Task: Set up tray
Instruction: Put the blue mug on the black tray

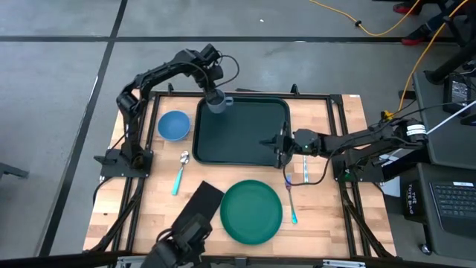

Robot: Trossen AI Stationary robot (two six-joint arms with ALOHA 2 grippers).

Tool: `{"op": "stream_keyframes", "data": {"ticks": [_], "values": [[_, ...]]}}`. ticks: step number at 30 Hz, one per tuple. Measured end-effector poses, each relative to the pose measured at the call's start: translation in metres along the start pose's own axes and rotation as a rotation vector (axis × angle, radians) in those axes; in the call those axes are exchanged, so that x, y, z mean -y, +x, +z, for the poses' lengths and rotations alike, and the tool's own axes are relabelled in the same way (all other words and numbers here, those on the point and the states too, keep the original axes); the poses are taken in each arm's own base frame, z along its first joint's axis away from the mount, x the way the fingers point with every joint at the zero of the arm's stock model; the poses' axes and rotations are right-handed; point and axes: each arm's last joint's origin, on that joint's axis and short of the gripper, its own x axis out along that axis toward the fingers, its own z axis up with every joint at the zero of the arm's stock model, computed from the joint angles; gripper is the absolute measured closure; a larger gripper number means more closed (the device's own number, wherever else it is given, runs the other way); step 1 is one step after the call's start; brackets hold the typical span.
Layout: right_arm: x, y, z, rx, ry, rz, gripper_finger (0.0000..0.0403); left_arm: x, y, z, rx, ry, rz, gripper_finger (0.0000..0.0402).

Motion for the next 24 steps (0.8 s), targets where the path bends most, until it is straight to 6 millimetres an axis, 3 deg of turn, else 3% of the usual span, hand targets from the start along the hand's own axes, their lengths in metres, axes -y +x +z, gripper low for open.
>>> {"op": "stream_keyframes", "data": {"ticks": [17, 24], "values": [[0.000, 0.000, 0.000, 0.003, 0.023, 0.000, 0.0393, -0.013, 0.020, -0.001, -0.007, 0.012, 0.021, 0.0398], [0.000, 0.000, 0.000, 0.000, 0.024, 0.001, 0.0393, -0.017, 0.034, -0.012, -0.025, 0.001, 0.018, 0.0398]]}}
